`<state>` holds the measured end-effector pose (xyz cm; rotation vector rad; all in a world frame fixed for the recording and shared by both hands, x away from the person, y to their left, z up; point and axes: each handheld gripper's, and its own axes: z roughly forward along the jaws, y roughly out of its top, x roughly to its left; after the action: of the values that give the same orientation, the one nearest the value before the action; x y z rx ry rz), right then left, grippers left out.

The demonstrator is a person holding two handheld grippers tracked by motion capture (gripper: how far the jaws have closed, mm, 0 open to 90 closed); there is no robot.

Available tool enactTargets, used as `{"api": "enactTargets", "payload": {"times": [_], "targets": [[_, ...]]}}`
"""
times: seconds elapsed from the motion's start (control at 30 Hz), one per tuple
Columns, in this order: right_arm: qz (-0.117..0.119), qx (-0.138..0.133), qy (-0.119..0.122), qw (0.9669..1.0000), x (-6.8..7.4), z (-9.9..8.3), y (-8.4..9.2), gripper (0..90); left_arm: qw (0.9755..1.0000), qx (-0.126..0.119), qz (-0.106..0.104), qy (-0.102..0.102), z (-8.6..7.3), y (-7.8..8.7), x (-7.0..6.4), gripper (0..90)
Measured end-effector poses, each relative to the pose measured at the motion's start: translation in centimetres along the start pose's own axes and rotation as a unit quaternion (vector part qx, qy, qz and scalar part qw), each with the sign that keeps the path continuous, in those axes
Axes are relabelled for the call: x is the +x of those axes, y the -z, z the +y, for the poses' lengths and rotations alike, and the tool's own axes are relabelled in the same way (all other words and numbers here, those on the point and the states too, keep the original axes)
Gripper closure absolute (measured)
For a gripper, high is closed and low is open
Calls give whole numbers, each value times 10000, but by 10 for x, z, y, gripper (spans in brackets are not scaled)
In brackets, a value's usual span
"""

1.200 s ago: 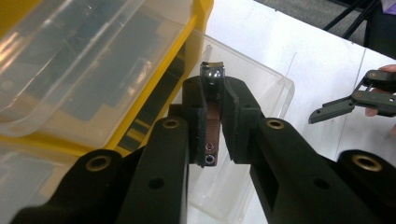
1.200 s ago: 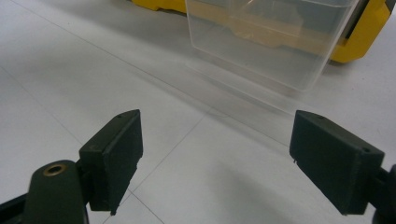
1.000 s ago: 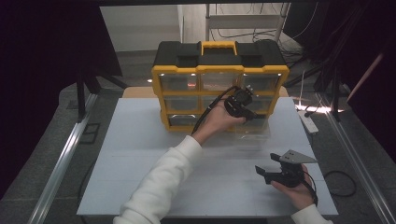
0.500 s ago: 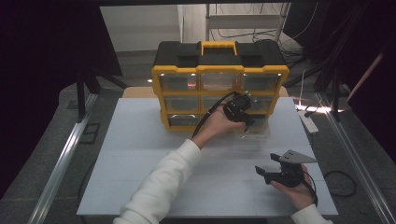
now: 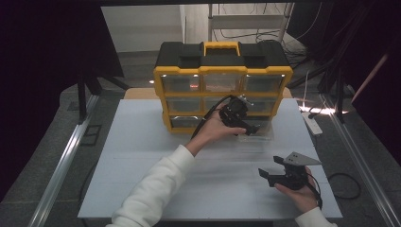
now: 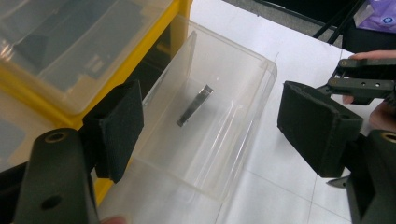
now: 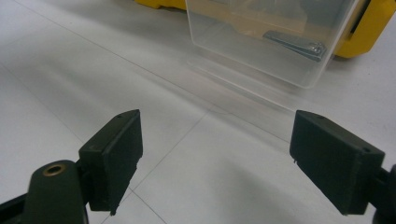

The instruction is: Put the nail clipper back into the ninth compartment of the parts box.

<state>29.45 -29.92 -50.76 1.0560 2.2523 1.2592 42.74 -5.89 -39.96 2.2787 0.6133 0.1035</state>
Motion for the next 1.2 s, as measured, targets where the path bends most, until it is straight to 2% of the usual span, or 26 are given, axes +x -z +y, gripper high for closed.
{"api": "enactTargets", "payload": {"times": [0.13,0.3,0.4,0.5,0.53,0.57,0.77,0.93,1.1,1.2], "targets": [[-27,-9,-18,10000,0,-1,2,179,10000,-52,26,-15,1,6,0,237],[-35,6,12,10000,1,0,1,179,9998,-151,82,-36,0,22,-4,237],[-36,26,31,10000,2,0,0,179,9997,-208,157,-35,-9,31,-6,237],[-40,24,21,10000,1,0,1,179,9993,-259,277,2,-27,41,-8,239],[-37,22,22,10000,1,0,1,179,9993,-259,277,2,-27,41,-8,238],[-38,23,25,10000,2,0,0,179,9991,-306,284,54,-41,48,-9,239],[-58,55,77,9999,3,1,-1,179,9977,-440,454,229,-86,71,-11,241],[-95,46,71,9999,4,1,1,178,9955,-575,639,405,-132,91,-14,240],[-69,42,62,9999,3,1,0,178,9914,-694,974,534,-184,110,-20,237],[-62,39,59,10000,4,1,0,177,9881,-794,1106,720,-212,118,-21,235]]}}
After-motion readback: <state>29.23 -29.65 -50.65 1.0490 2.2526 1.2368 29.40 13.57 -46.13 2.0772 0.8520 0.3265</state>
